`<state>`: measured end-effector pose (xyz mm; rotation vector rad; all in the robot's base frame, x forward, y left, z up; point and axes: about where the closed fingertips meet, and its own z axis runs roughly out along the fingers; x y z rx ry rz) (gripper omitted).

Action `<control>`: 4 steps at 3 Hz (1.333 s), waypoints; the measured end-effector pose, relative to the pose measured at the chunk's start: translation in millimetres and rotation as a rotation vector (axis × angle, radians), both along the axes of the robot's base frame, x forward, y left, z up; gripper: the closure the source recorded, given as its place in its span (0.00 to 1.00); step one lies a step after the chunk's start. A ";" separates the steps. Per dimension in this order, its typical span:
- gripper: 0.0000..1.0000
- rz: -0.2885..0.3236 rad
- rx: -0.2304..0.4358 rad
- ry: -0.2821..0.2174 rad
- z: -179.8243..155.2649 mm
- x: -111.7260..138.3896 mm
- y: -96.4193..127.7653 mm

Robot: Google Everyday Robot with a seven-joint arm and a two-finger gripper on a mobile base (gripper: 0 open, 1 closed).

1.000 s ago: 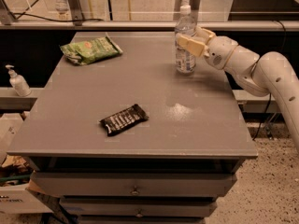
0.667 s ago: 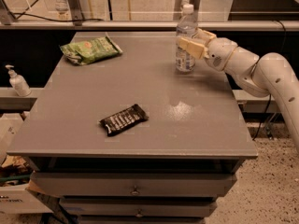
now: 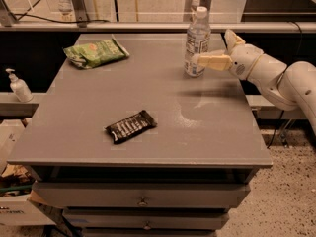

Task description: Place blue plastic bottle upright

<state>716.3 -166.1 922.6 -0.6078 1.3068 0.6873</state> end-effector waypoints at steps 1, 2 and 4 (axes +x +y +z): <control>0.00 -0.020 -0.011 0.001 1.1 -4.3 -10.2; 0.00 -0.049 -0.024 -0.001 4.4 -12.3 -27.9; 0.00 -0.171 -0.016 0.006 5.4 -44.2 -78.6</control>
Offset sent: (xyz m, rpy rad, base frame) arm -0.0228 -0.0574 0.0071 -0.0395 -0.0021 -0.0961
